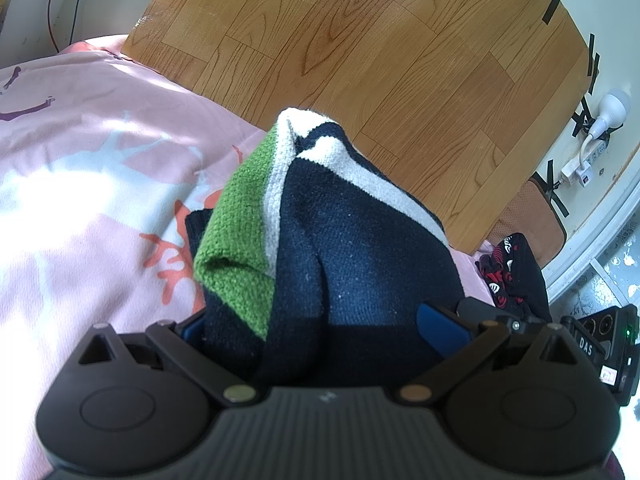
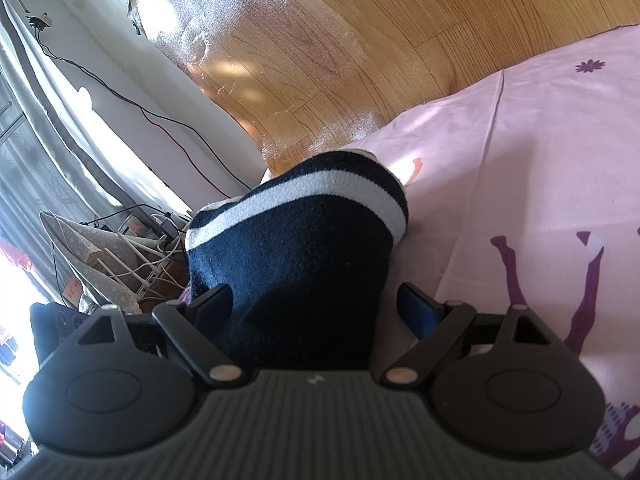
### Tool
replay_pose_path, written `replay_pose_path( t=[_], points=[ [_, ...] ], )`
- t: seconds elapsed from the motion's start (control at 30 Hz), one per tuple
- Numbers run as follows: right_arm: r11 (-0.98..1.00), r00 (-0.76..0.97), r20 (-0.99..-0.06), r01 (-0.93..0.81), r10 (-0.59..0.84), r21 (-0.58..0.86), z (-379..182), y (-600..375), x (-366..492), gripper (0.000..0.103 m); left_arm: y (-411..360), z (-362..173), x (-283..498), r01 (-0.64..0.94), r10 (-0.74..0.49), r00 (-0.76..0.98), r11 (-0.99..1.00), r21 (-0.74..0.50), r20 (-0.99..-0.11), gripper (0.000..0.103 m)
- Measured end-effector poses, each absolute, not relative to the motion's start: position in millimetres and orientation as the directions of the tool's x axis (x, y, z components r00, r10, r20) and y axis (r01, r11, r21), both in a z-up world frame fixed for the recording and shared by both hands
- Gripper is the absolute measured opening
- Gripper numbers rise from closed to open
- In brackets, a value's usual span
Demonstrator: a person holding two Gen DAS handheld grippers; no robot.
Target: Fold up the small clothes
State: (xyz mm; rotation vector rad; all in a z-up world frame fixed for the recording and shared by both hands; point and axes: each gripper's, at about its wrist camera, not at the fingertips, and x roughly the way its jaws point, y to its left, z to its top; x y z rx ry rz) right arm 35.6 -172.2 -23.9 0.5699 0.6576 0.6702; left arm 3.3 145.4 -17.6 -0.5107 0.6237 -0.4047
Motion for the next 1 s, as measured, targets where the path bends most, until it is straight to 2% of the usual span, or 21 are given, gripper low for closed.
replay_pose_path(
  t=[0.7, 1.0],
  points=[
    [0.650, 0.602, -0.361, -0.374, 0.713, 0.661, -24, -172, 36, 0.091, 146, -18, 3, 0.204, -0.502, 0.741, 0.800, -0.564, -0.445, 0.103],
    [0.651, 0.601, -0.361, -0.375, 0.713, 0.660, -24, -172, 36, 0.091, 162, -19, 4, 0.153, -0.496, 0.763, 0.762, -0.629, -0.415, 0.103]
  ],
)
